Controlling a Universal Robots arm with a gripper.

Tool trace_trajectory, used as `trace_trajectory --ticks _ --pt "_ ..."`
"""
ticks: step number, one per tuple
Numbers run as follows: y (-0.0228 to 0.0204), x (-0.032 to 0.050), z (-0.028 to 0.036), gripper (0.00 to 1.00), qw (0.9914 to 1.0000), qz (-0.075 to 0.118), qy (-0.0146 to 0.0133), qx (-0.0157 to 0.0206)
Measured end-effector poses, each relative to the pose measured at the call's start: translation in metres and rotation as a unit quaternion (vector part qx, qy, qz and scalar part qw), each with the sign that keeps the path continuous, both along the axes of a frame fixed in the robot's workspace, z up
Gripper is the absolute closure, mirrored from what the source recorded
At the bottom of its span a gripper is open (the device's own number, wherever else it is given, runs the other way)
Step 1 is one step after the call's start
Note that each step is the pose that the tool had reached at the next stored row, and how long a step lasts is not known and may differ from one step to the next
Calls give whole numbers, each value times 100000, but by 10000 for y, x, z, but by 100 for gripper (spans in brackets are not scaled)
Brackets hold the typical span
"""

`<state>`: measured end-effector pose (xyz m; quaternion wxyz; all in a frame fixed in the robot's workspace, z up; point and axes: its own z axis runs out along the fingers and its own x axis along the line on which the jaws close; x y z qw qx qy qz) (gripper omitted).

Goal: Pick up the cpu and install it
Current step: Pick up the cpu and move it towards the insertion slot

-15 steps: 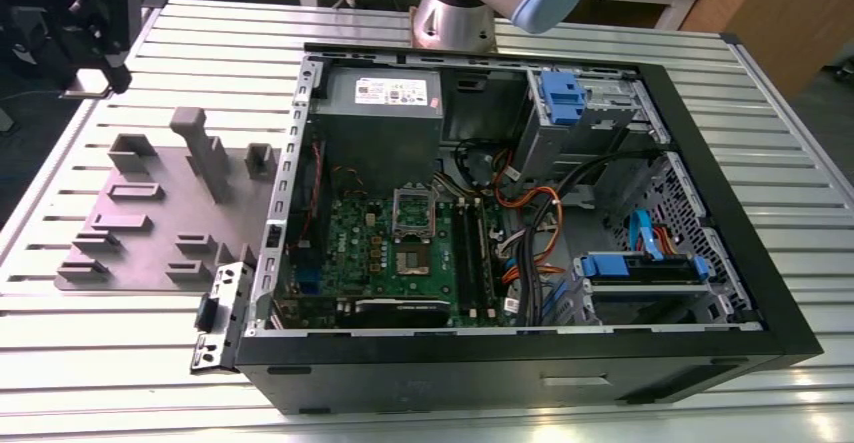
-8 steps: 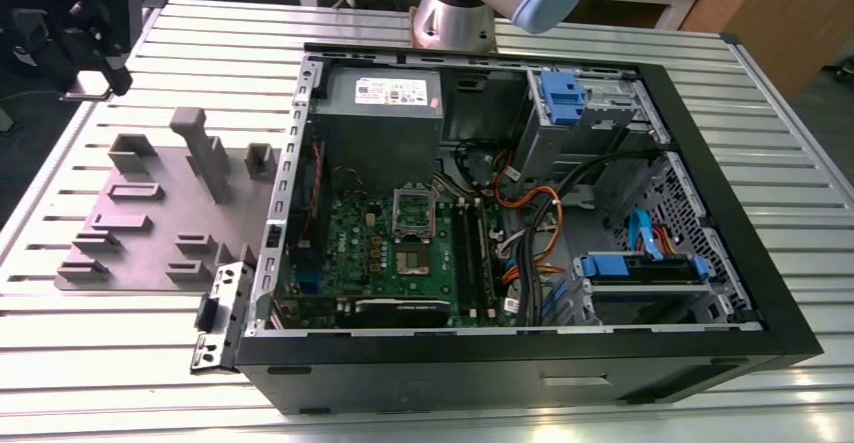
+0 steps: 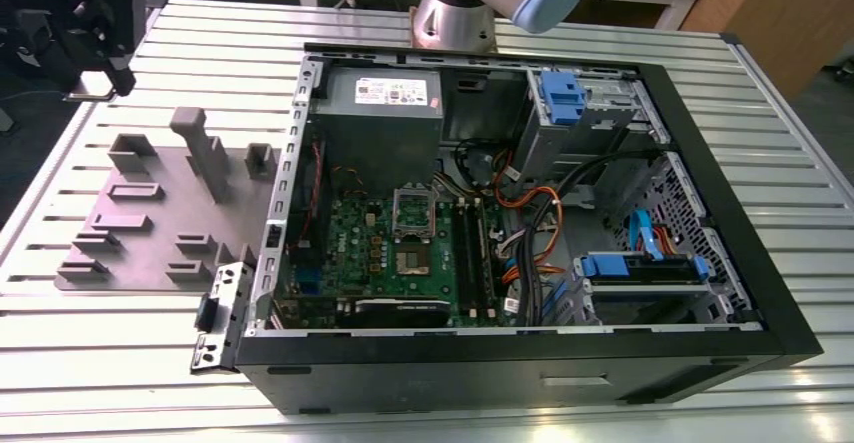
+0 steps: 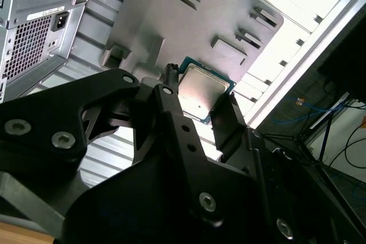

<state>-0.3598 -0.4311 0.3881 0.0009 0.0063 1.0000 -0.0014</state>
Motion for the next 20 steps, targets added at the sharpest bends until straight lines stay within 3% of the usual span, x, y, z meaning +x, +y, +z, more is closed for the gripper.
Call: trace_trajectory --ticks 20 --pt "0 56 0 53 100000 -1 2 0"
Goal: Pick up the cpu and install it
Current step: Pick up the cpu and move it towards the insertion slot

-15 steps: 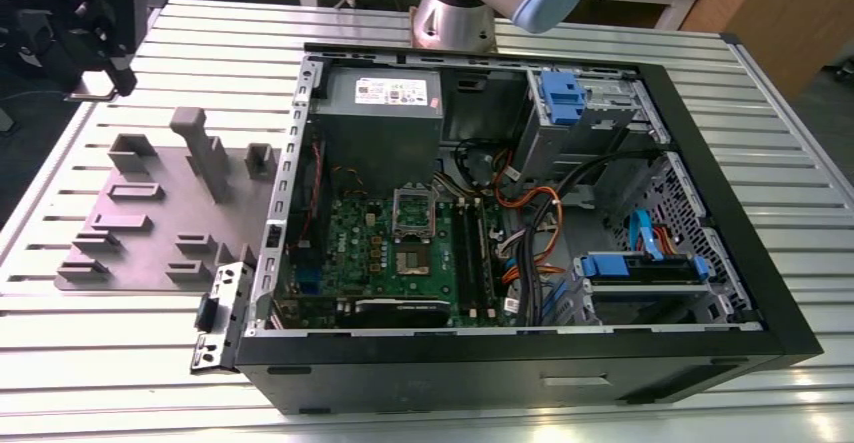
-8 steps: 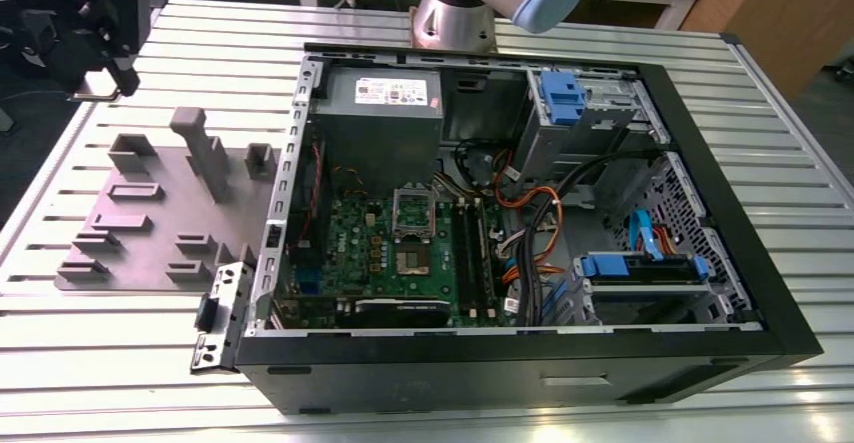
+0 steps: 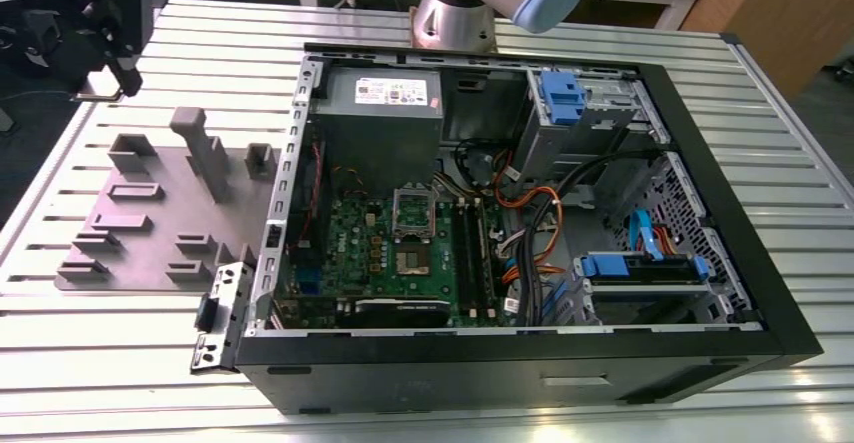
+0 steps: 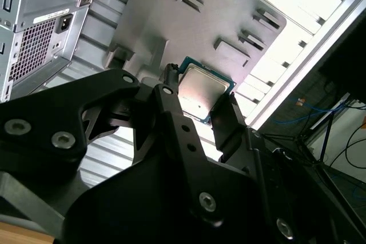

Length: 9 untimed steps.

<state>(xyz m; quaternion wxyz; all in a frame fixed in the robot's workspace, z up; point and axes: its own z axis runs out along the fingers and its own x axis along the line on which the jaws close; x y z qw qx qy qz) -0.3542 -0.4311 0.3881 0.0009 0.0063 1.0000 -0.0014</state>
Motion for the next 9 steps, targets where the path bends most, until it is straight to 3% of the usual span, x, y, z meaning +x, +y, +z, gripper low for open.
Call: trace_trajectory --ticks 9 --pt "0 24 0 53 100000 0 -4 4"
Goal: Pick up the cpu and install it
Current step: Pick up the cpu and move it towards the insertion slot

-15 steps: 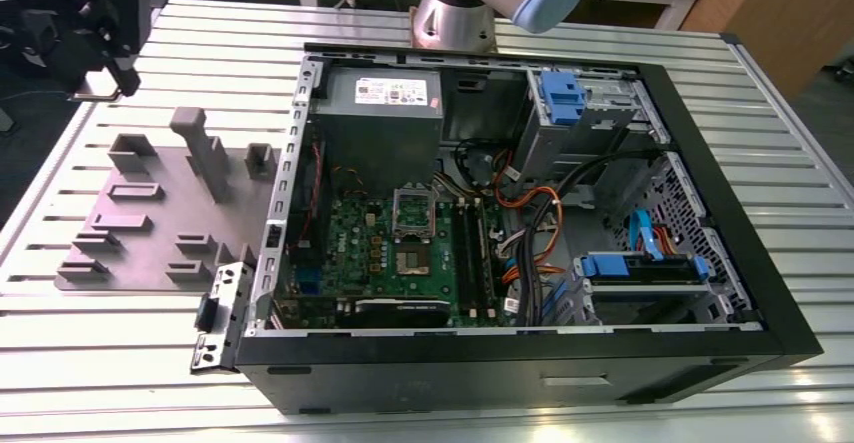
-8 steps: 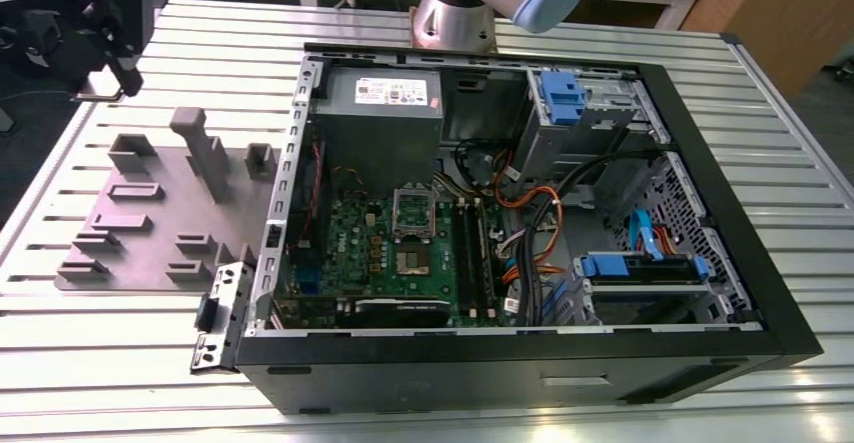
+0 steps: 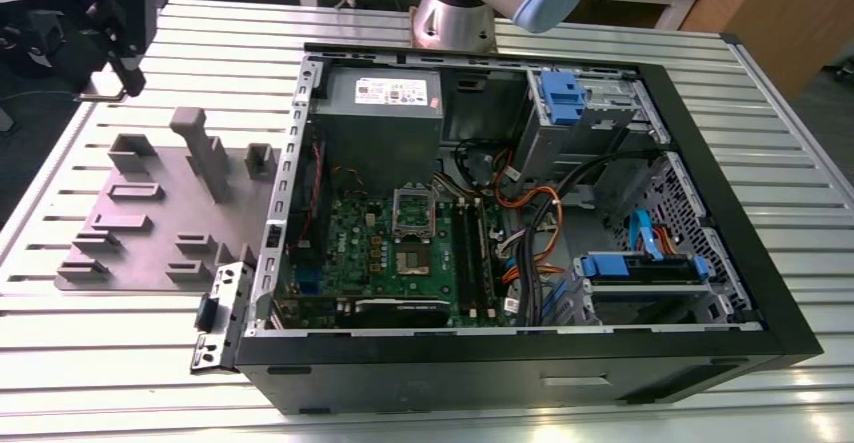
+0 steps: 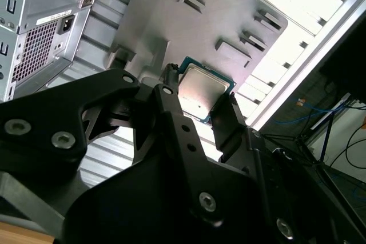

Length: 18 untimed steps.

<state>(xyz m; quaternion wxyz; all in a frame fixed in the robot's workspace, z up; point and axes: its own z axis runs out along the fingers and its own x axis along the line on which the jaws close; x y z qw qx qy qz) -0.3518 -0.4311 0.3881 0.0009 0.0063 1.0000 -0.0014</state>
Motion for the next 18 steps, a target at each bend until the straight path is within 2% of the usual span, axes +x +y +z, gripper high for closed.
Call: trace_trajectory --ticks 18 --pt "0 75 -1 53 100000 -2 3 -2"
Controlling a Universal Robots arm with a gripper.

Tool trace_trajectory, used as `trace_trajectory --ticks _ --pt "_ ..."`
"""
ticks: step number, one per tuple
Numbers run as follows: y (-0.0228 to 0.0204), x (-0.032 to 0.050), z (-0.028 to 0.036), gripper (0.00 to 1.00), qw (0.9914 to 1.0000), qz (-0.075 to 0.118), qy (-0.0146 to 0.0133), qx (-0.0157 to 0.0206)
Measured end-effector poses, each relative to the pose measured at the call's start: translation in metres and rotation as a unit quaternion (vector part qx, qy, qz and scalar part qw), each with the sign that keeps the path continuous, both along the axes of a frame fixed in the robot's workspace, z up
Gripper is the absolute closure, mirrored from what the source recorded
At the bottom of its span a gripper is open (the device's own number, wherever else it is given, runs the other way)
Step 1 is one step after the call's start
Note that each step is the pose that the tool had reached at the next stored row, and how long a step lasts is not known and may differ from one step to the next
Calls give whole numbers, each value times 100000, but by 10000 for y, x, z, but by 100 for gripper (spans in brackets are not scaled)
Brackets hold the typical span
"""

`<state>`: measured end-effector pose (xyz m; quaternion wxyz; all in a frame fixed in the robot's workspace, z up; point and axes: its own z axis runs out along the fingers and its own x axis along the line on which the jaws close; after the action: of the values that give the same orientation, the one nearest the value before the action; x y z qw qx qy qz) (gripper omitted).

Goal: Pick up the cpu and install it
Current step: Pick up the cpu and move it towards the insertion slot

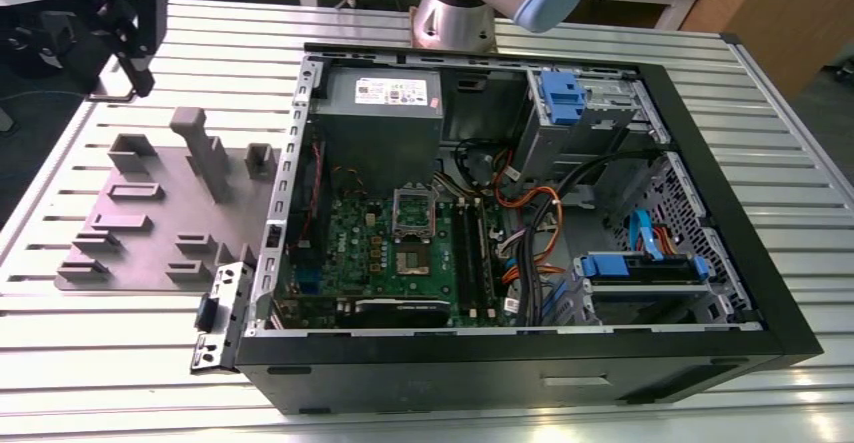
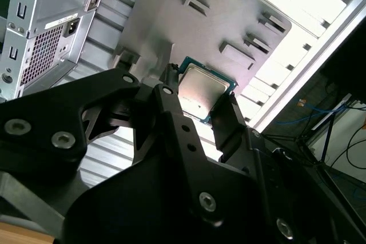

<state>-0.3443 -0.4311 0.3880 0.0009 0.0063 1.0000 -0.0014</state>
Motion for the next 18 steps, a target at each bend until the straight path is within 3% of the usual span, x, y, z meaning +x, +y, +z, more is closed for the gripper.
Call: trace_trajectory --ticks 18 --pt "0 111 -1 53 100000 1 0 0"
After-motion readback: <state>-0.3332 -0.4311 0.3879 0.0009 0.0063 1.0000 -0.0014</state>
